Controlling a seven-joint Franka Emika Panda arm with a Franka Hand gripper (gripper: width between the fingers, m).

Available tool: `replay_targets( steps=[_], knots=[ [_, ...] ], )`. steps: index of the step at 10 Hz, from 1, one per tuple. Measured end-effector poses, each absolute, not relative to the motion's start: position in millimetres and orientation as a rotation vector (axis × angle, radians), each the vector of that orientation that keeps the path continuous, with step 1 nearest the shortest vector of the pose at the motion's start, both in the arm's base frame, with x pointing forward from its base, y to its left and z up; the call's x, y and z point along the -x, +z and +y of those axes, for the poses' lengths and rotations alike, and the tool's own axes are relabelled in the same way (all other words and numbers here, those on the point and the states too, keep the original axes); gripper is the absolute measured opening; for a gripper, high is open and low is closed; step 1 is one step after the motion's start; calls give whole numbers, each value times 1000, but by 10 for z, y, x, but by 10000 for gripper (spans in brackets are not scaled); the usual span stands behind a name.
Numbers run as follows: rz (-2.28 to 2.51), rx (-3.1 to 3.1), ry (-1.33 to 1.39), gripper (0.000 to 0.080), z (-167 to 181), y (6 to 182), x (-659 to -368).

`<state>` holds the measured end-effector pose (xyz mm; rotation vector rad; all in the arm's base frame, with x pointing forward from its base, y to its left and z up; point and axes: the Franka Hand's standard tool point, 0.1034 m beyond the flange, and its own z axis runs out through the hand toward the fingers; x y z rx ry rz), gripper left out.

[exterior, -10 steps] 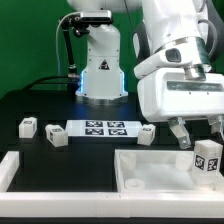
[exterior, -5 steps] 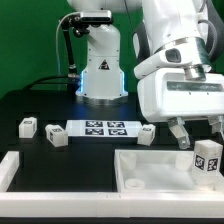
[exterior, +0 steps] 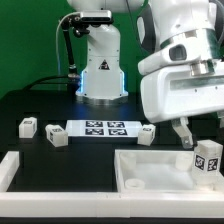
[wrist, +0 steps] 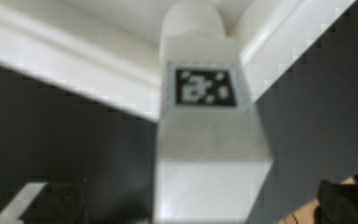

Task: Assemble square table

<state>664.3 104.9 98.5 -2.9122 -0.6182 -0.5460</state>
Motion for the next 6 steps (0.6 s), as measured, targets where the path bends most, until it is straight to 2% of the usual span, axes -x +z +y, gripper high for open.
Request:
replay_targets(
  steps=[4,6],
  knots=[
    [-580,2915,-105,648,1179,904,-6594],
    [-587,2921,-44,649,1059,843,-6636]
  ],
)
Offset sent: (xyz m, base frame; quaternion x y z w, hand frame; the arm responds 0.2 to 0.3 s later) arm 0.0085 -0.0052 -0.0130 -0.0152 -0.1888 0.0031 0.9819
